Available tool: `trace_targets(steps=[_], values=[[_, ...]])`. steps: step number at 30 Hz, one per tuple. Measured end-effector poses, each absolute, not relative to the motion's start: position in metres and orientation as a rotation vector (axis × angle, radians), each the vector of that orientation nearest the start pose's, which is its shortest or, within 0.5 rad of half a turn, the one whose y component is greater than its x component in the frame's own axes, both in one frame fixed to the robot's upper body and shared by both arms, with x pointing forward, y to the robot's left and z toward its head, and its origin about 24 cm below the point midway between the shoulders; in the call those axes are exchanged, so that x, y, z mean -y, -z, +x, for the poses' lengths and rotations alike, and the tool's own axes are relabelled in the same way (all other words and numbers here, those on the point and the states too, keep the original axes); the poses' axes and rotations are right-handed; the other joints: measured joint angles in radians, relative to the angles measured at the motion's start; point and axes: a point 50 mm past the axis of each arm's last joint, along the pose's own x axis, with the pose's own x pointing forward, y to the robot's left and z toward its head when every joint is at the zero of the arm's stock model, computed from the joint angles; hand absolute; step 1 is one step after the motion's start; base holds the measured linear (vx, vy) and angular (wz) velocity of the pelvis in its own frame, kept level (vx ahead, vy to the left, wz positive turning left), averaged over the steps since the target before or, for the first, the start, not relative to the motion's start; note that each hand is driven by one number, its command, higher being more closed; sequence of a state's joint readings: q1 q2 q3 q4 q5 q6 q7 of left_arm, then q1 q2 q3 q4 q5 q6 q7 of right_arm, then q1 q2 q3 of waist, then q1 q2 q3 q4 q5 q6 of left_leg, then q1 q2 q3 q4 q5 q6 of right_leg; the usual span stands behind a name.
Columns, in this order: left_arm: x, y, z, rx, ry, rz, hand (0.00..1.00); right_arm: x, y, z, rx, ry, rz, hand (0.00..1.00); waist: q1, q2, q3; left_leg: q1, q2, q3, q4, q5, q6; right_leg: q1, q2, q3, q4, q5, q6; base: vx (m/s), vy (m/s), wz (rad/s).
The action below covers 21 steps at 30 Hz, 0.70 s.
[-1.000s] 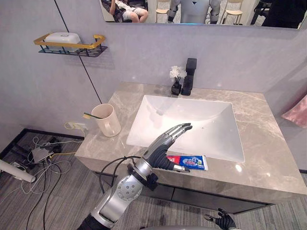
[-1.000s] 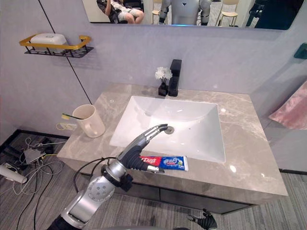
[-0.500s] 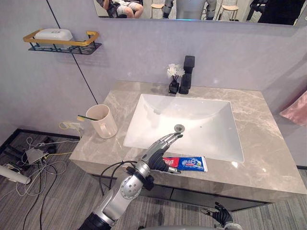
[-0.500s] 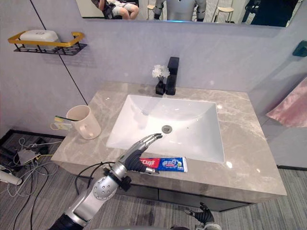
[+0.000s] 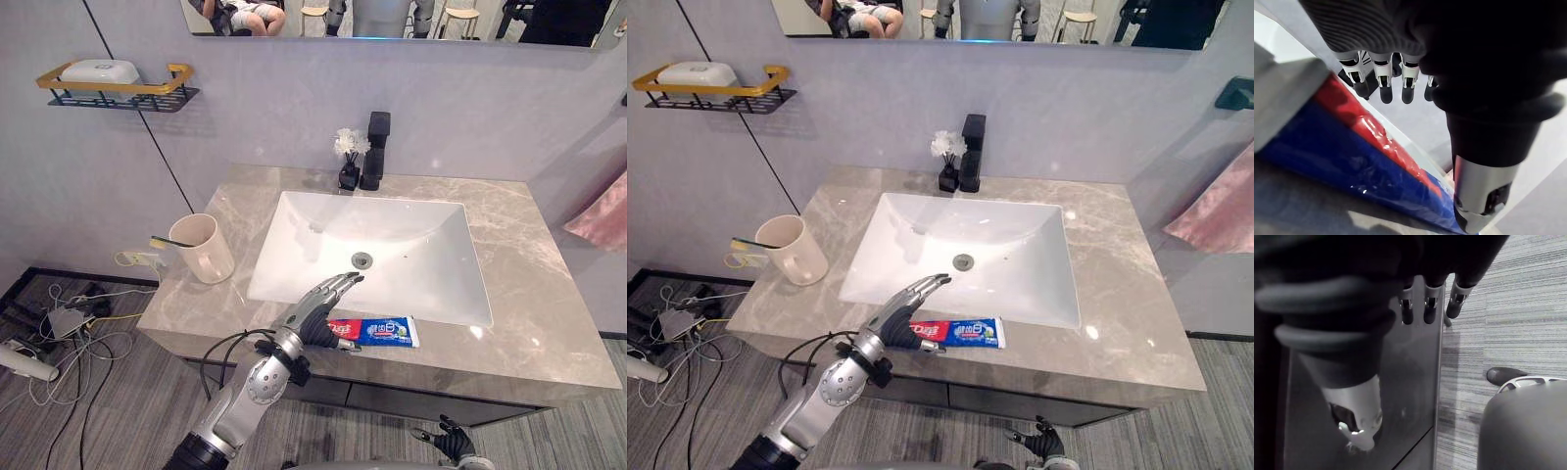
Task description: Organize washtable
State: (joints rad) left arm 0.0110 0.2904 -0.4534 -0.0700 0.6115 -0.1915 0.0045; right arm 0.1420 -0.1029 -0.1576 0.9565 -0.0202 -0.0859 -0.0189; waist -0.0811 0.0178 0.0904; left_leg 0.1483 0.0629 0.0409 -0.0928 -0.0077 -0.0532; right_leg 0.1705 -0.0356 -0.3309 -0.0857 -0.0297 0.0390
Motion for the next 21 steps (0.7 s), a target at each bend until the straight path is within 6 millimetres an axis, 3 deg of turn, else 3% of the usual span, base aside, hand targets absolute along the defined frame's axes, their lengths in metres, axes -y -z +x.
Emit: trace_targets(steps=[20,21], values=[[-0.108,-0.035,0.222,0.251,0.415,0.94,0.0,0.217,0.147,0.102,-0.962,0.226,-0.067,0.0,-0.014,0.001,0.0,0.003,0.002,0.011,0.0,0.0,0.0,0.001,0.001,0.008,-0.003,0.007,0.0,-0.01,0.004,-0.01],[-0.11,-0.035,0.222,0.246,0.411,0.943,1.0,0.217,0.147,0.102,-0.963,0.226,-0.068,0.0,-0.014,0.002,-0.001,0.003,0.002,0.012,0.0,0.0,0.0,0.001,0.002,0.009,-0.003,0.007,0.0,0.0,0.0,0.0]])
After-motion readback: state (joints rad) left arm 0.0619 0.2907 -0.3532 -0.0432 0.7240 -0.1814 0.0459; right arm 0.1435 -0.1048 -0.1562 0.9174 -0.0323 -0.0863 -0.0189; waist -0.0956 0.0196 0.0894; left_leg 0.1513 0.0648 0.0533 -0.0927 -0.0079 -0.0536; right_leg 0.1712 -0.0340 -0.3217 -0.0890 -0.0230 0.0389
